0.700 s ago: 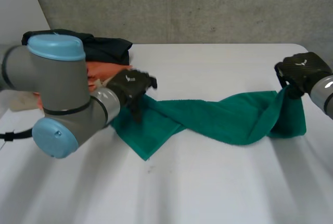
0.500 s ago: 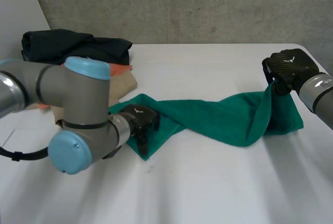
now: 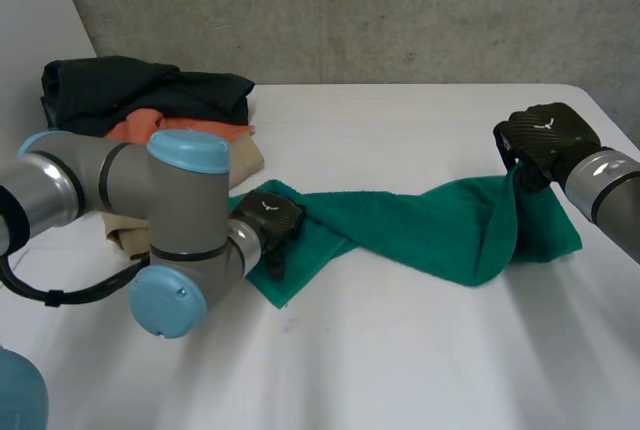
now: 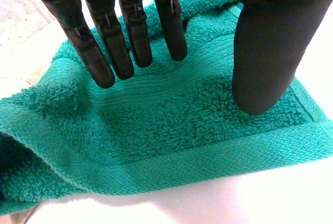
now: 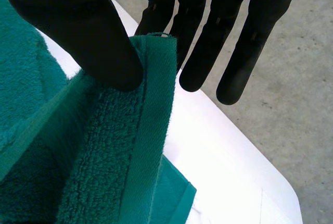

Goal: Fold the laundry.

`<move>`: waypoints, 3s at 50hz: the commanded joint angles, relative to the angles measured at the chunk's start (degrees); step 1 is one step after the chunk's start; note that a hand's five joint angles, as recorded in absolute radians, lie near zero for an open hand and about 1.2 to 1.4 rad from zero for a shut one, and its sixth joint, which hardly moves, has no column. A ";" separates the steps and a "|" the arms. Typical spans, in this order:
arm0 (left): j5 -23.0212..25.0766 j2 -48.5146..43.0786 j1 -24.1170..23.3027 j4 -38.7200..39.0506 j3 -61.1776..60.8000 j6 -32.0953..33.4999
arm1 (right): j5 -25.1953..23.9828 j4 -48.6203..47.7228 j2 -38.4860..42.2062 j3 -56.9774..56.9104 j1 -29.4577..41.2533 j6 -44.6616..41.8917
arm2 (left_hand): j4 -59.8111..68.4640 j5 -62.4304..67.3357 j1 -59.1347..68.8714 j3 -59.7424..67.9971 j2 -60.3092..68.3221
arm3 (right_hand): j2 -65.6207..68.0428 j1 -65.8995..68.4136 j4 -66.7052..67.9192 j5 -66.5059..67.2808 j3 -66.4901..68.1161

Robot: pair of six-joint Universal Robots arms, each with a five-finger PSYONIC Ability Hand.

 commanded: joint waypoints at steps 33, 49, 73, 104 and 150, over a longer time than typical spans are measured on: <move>-0.39 -0.80 -1.93 1.47 0.17 4.46 | -1.99 2.46 -2.98 -1.00 -1.46 -1.03 | 2.43 2.71 2.25 2.26 2.31 | 12.44 14.22 11.48 12.87 11.87; -4.35 -3.79 -1.49 4.28 2.63 7.54 | -2.08 2.28 -2.89 -0.82 -1.37 -1.12 | 29.14 29.42 28.96 28.97 29.01 | 12.44 14.22 11.48 12.87 11.87; 0.21 24.85 5.45 0.60 -0.88 2.80 | -1.29 9.75 -13.69 -7.85 -8.40 -0.07 | 45.81 46.09 45.63 45.64 45.68 | 12.44 14.22 11.48 12.87 11.87; 12.97 2.98 11.16 -9.70 44.36 -2.39 | 9.69 -9.03 10.47 -38.25 -5.15 12.75 | 45.81 46.09 45.63 45.64 45.68 | 12.44 14.22 11.48 12.87 11.87; 7.87 7.20 9.85 4.90 -6.77 8.60 | 1.61 -11.78 4.85 7.70 -2.96 2.57 | 10.35 10.63 10.17 10.19 10.23 | 12.44 14.22 11.48 12.87 11.87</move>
